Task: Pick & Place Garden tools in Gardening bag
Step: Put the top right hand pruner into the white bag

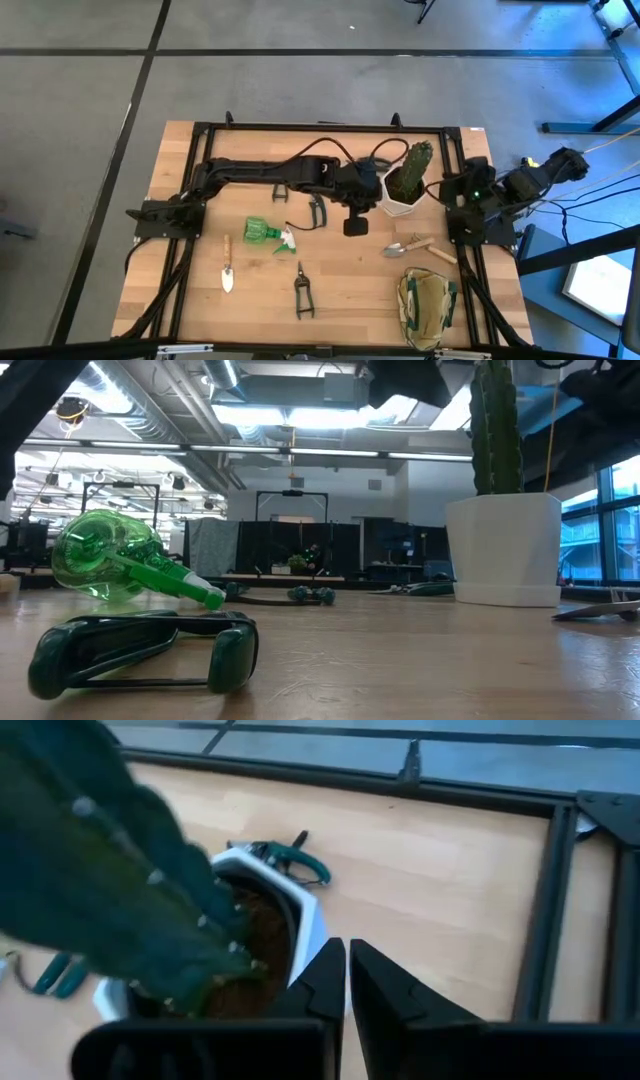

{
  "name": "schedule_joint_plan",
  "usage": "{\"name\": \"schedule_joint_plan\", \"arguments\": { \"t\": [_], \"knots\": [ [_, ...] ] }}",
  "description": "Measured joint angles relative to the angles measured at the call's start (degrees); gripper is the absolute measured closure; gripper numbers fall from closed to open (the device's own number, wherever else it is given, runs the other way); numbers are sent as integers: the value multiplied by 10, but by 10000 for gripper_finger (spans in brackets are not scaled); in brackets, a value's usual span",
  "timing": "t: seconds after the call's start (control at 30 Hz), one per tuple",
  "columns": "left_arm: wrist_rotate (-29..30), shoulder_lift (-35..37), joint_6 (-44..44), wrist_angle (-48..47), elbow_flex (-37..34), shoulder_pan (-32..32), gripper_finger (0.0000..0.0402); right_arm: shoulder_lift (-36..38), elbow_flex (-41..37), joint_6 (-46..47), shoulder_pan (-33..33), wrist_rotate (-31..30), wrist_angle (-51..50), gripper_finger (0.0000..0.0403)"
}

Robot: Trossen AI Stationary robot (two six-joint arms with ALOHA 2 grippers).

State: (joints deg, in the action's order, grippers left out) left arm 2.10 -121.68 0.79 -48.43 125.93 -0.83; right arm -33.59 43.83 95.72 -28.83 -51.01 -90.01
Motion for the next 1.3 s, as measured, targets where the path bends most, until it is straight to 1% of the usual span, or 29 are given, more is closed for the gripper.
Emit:
{"name": "schedule_joint_plan", "arguments": {
  "t": [0.6,0.87,1.1,1.3],
  "knots": [
    [5,4,1,-22,0,-10,400,36,0,-71,151,-19,0,380],
    [25,4,0,-28,0,-10,396,45,0,-63,209,-75,0,380],
    [28,4,2,-28,0,-10,399,45,0,-61,268,-95,0,380],
    [31,3,5,-27,0,-9,398,44,0,-69,324,-123,14,380]
  ]
}}
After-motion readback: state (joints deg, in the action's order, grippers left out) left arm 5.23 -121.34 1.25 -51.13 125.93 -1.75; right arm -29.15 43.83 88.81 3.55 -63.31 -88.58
